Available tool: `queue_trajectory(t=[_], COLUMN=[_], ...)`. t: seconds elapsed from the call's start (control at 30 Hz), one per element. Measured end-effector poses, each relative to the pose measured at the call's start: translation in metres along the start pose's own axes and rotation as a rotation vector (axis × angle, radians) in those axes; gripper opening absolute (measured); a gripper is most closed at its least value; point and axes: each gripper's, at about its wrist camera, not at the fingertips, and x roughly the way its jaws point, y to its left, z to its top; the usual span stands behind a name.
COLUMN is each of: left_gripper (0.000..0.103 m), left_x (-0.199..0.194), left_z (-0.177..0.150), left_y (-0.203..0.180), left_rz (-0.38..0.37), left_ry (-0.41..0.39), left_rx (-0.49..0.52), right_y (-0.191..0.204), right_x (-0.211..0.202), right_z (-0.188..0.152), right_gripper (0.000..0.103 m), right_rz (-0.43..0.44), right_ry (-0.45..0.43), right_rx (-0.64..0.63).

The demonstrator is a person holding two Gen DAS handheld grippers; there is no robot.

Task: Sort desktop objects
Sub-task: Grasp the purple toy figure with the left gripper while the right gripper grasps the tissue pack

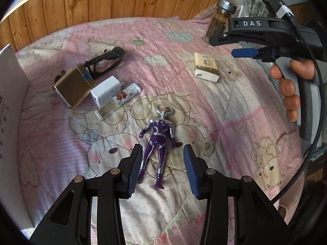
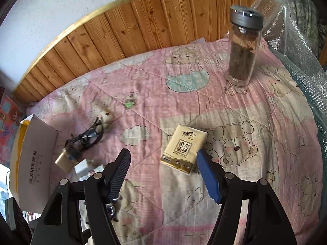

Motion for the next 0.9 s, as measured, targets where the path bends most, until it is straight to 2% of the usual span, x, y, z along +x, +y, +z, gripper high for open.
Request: queue_trajectory(t=[0.27,0.4,0.47,0.5,0.57,0.6,0.9], left_gripper=[0.046,0.056,0.060,0.059,0.055,0.039,0.037], left_x=[0.030,0.032,0.034,0.035,0.036,0.037,0.022], left_z=[-0.001,-0.001,-0.001,-0.001,-0.001,-0.001,0.006], left_y=[0.010,0.008,0.003,0.001,-0.003,-0.004,0.019], left_rz=[0.031,0.010,0.016,0.028,0.048,0.060,-0.011], left_ry=[0.050,0.035,0.022,0.012,-0.006,-0.011,-0.021], left_rx=[-0.037,-0.035,-0.021,-0.008,0.017,0.024,-0.100], right_y=[-0.016,-0.015,-0.010,-0.007,-0.001,0.000,0.006], right_x=[0.066,0.091,0.096,0.099,0.098,0.098,0.078], right_z=[0.003,0.000,-0.001,-0.002,-0.003,-0.002,0.004], right_gripper=[0.076,0.076,0.077,0.074,0.058,0.052,0.052], right_rz=[-0.063,-0.087,-0.117,-0.137,-0.171,-0.168,-0.086], right_ry=[0.072,0.108,0.094,0.096,0.080,0.077,0.066], right_rx=[0.034,0.005,-0.046,-0.079,-0.120,-0.132,-0.077])
